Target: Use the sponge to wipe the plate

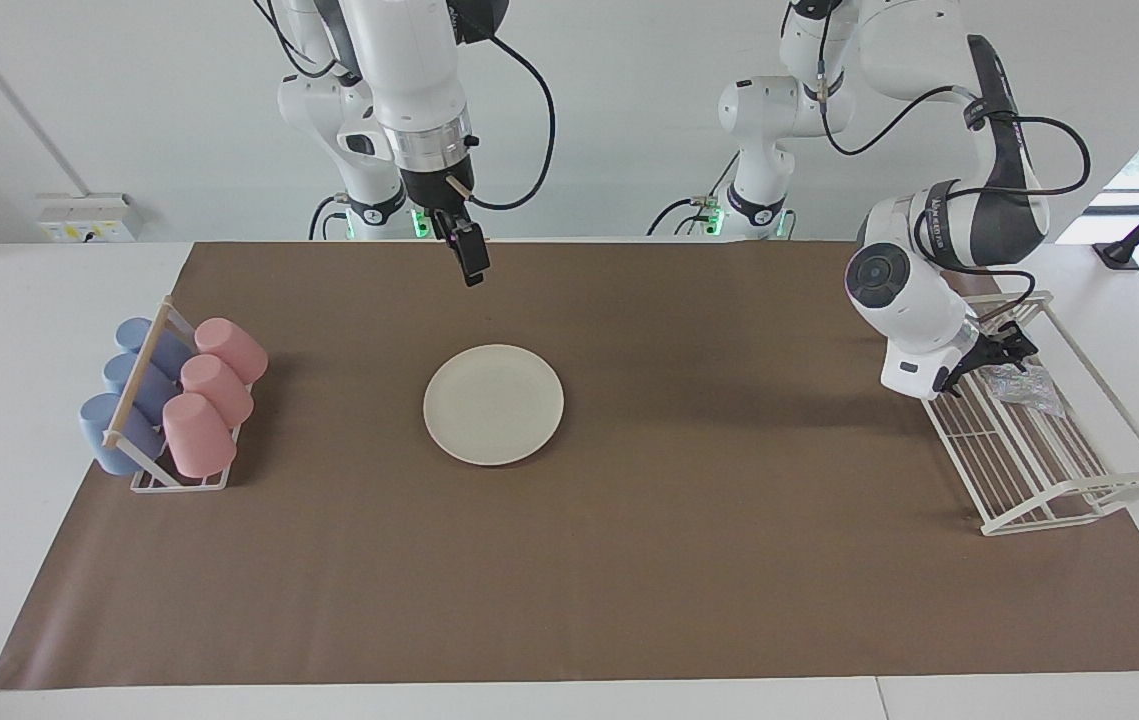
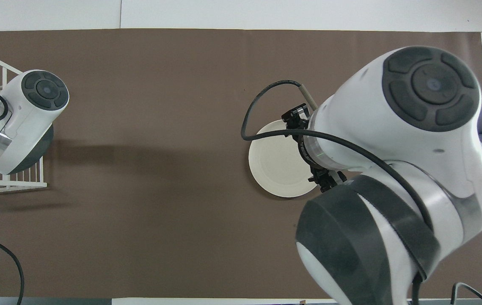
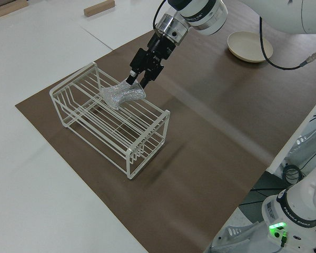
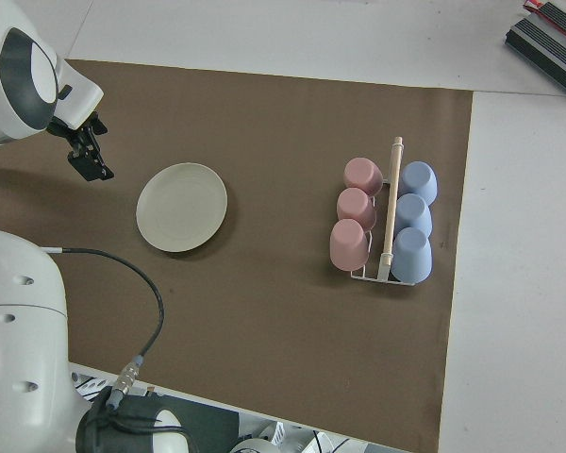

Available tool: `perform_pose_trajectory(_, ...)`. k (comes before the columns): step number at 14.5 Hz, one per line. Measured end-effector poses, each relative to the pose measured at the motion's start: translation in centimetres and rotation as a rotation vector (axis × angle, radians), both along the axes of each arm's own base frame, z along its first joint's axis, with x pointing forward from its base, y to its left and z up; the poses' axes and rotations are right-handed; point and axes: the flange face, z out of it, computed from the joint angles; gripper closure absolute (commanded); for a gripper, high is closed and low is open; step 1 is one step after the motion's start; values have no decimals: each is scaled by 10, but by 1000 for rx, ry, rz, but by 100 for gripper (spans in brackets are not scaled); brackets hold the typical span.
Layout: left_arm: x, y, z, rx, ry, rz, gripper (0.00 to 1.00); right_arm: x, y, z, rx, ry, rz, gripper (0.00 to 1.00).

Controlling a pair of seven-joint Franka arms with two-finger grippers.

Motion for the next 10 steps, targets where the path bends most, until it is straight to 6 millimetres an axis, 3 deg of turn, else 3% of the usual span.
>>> perform_pose_trajectory(2, 0, 0, 0, -1, -8, 7, 100, 0, 29, -3, 0, -1, 0, 0)
perform_pose_trajectory(4, 0, 1, 1, -1, -11, 10, 100, 0, 41, -7, 4, 3, 12, 0)
perform_pose_trajectory(10, 2, 1, 5, -1, -22, 11, 100, 4, 52, 2, 40, -52, -52, 0)
